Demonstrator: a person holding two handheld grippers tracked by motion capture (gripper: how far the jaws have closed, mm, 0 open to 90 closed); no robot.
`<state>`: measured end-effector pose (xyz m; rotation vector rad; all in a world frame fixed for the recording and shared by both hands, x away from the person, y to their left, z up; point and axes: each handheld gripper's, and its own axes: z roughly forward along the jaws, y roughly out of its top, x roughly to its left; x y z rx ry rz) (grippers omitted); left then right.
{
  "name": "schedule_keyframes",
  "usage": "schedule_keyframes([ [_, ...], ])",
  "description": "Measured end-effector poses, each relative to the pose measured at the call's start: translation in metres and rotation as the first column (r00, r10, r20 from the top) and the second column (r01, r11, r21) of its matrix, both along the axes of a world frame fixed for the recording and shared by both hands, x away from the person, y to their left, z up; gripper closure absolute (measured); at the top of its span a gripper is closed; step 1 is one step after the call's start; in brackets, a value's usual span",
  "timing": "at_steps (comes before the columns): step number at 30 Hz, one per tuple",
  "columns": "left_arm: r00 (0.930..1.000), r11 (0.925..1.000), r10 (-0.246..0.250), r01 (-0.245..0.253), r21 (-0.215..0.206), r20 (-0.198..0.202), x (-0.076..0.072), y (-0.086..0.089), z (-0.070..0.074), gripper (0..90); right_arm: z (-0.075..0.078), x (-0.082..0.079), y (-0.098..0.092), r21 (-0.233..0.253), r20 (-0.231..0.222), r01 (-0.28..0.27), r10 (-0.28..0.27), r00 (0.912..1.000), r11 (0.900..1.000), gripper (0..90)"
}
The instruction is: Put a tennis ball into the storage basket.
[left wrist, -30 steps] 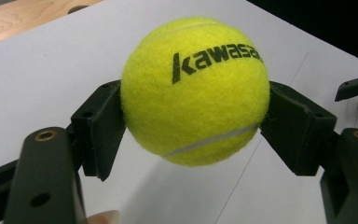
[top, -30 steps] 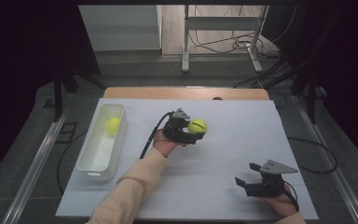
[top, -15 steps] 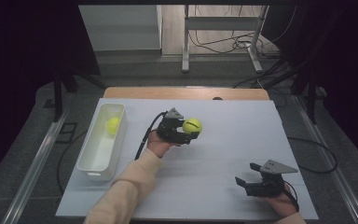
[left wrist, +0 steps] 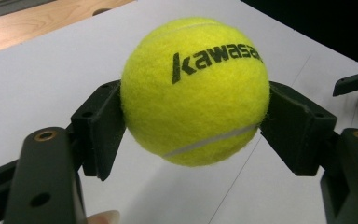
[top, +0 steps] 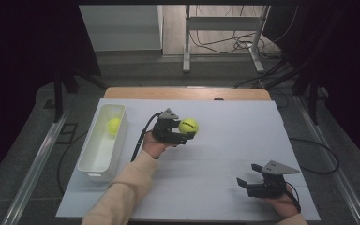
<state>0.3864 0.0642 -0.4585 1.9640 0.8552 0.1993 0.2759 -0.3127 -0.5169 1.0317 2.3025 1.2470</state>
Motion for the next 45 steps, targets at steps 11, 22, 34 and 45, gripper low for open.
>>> schedule_keyframes([
  [11, 0.9997, 1.0000, 0.005, -0.005, -0.001, 0.026, -0.008, 0.011, 0.004, 26.4, 0.000, 0.000, -0.001, 0.001, -0.001, 0.009, -0.009, 1.0000, 1.000, 14.7],
  [22, 0.9993, 0.9996, 0.026, -0.026, -0.005, 0.025, -0.011, 0.025, 0.006, 26.3, 0.000, -0.001, -0.002, -0.002, -0.002, 0.021, -0.021, 0.9998, 1.000, 14.7],
  [34, 0.9984, 0.9986, 0.050, -0.050, -0.015, 0.026, -0.013, 0.039, 0.011, 26.3, 0.000, 0.000, -0.002, -0.005, 0.002, 0.023, -0.023, 0.9997, 1.000, 14.7],
  [45, 0.9963, 0.9965, 0.082, -0.082, -0.018, 0.022, -0.015, 0.051, 0.013, 26.3, 0.000, 0.000, -0.002, -0.003, 0.004, 0.018, -0.018, 0.9998, 1.000, 14.7],
])
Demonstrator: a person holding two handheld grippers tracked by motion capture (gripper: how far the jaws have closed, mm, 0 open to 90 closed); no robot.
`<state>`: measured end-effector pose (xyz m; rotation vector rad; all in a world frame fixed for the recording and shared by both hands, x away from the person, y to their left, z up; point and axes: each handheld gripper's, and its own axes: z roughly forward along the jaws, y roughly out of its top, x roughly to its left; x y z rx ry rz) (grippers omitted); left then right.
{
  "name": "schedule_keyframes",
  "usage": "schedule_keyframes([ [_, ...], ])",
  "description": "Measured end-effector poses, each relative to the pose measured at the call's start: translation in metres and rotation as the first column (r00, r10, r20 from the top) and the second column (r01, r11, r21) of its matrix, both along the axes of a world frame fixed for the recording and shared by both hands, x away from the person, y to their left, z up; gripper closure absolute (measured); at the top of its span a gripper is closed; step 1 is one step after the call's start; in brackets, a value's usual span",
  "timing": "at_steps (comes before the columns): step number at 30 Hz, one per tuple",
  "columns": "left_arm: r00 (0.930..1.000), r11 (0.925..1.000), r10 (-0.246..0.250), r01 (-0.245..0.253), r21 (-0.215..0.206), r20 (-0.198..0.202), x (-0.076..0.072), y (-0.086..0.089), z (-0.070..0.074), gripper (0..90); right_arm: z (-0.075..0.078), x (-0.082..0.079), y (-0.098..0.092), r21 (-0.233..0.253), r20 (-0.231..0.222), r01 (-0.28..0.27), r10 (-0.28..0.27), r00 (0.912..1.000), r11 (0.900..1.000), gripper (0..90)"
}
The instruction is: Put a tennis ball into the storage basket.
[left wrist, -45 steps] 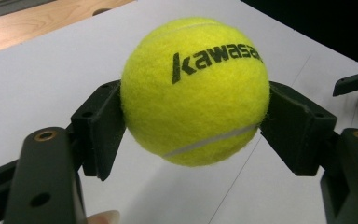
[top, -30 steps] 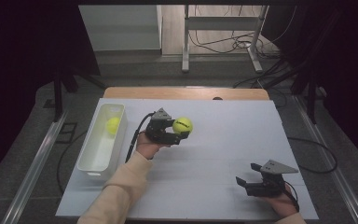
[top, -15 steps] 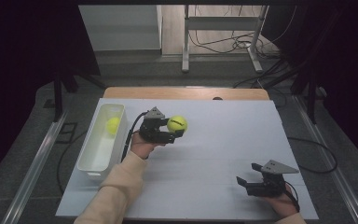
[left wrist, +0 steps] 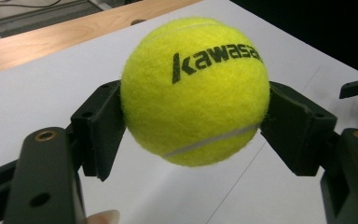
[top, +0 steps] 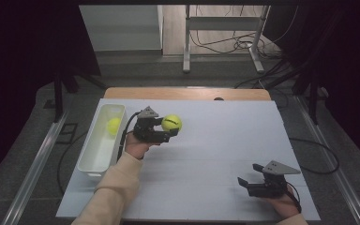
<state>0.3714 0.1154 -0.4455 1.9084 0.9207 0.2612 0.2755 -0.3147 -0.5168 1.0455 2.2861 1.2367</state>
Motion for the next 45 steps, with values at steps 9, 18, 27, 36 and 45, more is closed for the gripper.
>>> schedule_keyframes([
  [9, 0.9996, 0.9995, 0.030, -0.030, -0.012, 0.002, -0.003, 0.014, 0.004, 26.3, 0.000, 0.000, 0.000, -0.002, 0.000, -0.003, 0.003, 1.0000, 1.000, 14.7],
  [18, 0.9988, 0.9986, 0.048, -0.048, -0.020, 0.004, -0.003, 0.024, 0.007, 26.3, -0.001, 0.000, 0.001, -0.005, -0.004, -0.002, 0.002, 1.0000, 1.000, 14.7],
  [27, 0.9976, 0.9972, 0.069, -0.068, -0.031, 0.007, -0.005, 0.034, 0.010, 26.3, -0.001, 0.000, 0.001, -0.006, -0.006, -0.004, 0.004, 1.0000, 1.000, 14.7],
  [36, 0.9951, 0.9941, 0.098, -0.098, -0.047, 0.010, -0.007, 0.044, 0.012, 26.3, -0.001, 0.000, 0.001, -0.008, -0.006, -0.004, 0.004, 1.0000, 1.000, 14.7],
  [45, 0.9921, 0.9901, 0.125, -0.124, -0.067, 0.010, -0.009, 0.056, 0.015, 26.3, -0.001, 0.000, 0.001, -0.008, -0.005, -0.004, 0.004, 1.0000, 1.000, 14.7],
])
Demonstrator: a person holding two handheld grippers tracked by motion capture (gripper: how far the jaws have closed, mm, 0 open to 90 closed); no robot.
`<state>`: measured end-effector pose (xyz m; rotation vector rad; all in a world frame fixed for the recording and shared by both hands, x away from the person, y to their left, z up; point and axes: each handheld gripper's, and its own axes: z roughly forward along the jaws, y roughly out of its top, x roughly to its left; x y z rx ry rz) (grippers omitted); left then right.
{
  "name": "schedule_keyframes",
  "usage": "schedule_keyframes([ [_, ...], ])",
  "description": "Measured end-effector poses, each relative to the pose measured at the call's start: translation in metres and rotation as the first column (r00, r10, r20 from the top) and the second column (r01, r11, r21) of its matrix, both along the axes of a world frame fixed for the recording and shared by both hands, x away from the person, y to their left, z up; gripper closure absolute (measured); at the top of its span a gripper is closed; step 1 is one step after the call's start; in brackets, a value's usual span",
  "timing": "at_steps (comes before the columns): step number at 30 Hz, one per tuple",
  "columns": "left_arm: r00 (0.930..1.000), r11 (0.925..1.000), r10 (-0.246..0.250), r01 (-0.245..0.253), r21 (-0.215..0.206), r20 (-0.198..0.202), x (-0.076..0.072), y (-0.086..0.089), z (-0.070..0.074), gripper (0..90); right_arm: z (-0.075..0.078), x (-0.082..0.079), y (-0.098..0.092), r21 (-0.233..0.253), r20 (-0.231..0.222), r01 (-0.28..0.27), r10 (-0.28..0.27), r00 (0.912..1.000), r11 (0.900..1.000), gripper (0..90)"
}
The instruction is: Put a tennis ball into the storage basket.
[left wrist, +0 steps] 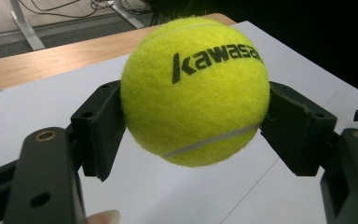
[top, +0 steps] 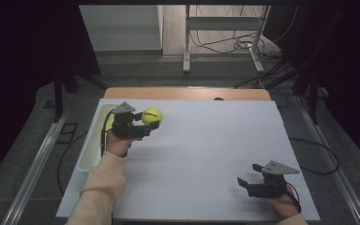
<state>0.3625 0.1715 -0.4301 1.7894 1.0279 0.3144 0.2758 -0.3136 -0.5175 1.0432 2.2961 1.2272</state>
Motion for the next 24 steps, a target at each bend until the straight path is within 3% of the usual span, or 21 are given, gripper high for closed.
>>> schedule_keyframes([
  [13, 0.9992, 0.9991, 0.041, -0.040, -0.012, 0.003, -0.003, 0.016, 0.003, 26.3, 0.000, 0.000, 0.000, -0.003, 0.003, 0.001, -0.001, 1.0000, 1.000, 14.8],
  [16, 0.9984, 0.9984, 0.056, -0.056, 0.009, 0.009, -0.004, 0.019, 0.004, 26.3, 0.000, 0.000, 0.000, -0.003, 0.003, 0.002, -0.002, 1.0000, 1.000, 14.7],
  [24, 0.9967, 0.9968, 0.081, -0.081, 0.001, 0.010, -0.005, 0.029, 0.005, 26.3, 0.000, 0.000, 0.000, -0.003, 0.004, 0.001, -0.001, 1.0000, 1.000, 14.7],
])
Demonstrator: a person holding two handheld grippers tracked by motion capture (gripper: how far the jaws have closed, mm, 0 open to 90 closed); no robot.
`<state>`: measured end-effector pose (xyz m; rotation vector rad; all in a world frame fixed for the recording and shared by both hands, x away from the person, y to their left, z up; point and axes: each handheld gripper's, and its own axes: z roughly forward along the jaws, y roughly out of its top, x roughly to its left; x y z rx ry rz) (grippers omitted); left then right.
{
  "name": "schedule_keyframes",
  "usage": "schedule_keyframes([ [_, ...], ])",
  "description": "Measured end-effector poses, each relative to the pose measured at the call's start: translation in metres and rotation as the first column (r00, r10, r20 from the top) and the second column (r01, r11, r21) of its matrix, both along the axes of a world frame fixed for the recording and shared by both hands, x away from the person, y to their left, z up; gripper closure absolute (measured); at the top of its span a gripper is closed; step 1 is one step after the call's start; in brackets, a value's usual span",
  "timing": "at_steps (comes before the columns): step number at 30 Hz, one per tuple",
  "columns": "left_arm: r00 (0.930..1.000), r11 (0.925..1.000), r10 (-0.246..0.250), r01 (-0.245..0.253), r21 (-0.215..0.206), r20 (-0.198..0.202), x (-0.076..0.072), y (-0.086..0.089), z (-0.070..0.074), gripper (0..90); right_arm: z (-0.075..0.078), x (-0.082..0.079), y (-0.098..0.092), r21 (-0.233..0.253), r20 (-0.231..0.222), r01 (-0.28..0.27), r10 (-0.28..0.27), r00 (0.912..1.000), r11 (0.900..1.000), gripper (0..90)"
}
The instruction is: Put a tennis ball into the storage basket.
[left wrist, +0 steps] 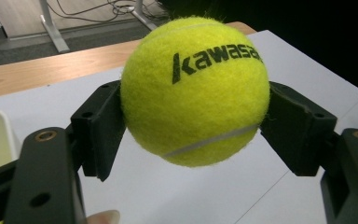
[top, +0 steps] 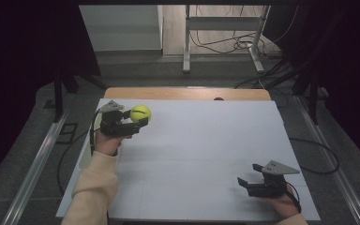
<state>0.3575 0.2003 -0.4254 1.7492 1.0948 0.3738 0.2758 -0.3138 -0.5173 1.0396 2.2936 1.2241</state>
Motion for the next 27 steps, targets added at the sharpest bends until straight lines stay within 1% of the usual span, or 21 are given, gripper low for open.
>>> schedule_keyframes([
  [6, 0.9998, 0.9998, 0.018, -0.018, 0.001, 0.005, -0.002, 0.007, 0.001, 26.3, 0.000, 0.000, 0.000, 0.000, 0.001, -0.001, 0.001, 1.0000, 1.000, 14.8],
  [15, 0.9990, 0.9990, 0.044, -0.044, -0.010, 0.009, -0.005, 0.020, 0.003, 26.3, 0.000, 0.000, 0.001, -0.005, 0.001, -0.011, 0.011, 0.9999, 1.000, 14.7],
  [18, 0.9983, 0.9983, 0.056, -0.056, -0.015, 0.014, -0.006, 0.025, 0.005, 26.3, 0.000, 0.000, 0.001, -0.008, 0.000, -0.002, 0.002, 1.0000, 1.000, 14.7],
  [20, 0.9977, 0.9976, 0.067, -0.066, -0.017, 0.016, -0.007, 0.028, 0.005, 26.3, 0.000, 0.000, 0.000, 0.000, 0.002, -0.001, 0.001, 1.0000, 1.000, 14.8],
  [23, 0.9965, 0.9965, 0.082, -0.081, -0.020, 0.016, -0.007, 0.033, 0.006, 26.3, 0.000, 0.000, 0.000, -0.009, 0.001, 0.000, 0.000, 1.0000, 1.000, 14.8],
  [27, 0.9952, 0.9952, 0.096, -0.096, -0.018, 0.017, -0.008, 0.038, 0.006, 26.3, 0.000, 0.000, 0.000, -0.005, 0.001, -0.001, 0.001, 1.0000, 1.000, 14.8],
])
